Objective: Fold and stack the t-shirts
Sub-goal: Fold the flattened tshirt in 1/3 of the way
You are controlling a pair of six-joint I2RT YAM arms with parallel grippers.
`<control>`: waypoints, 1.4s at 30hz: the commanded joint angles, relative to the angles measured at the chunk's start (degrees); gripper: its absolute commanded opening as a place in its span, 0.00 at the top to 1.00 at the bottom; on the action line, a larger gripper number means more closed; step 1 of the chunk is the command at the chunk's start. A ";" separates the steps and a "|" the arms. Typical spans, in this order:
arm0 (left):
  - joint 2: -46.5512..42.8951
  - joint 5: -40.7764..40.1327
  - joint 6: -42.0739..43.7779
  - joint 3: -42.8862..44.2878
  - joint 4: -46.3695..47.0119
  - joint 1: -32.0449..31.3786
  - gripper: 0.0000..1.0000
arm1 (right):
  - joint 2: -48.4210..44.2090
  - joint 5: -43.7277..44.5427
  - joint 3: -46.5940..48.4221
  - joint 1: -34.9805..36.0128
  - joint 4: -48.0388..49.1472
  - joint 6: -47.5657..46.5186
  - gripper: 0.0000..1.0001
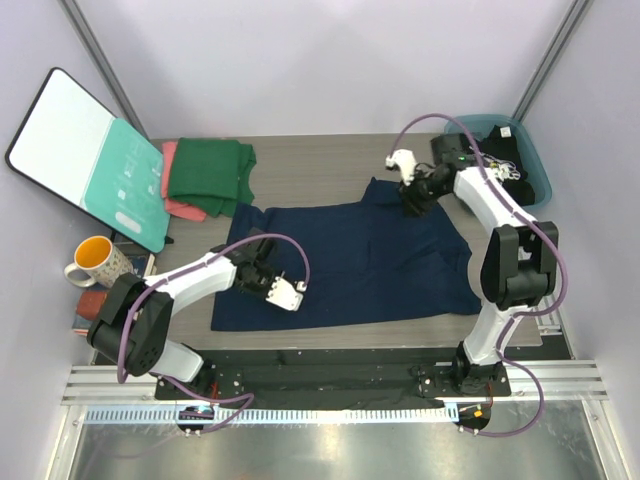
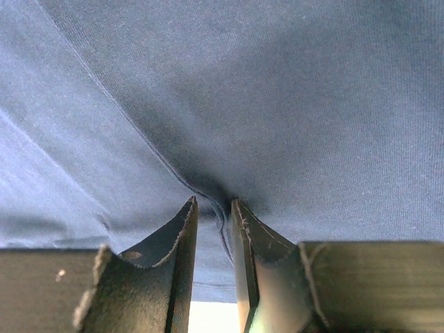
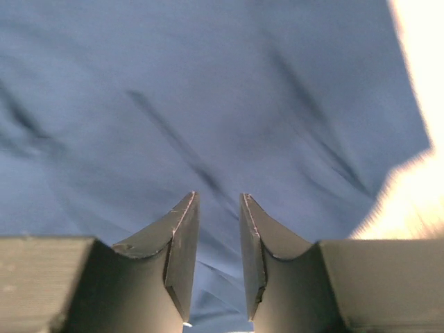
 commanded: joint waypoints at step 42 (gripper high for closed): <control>-0.71 1.79 -3.64 -2.97 -1.10 -1.34 0.74 | 14.51 -3.05 2.40 15.18 -1.32 4.85 0.78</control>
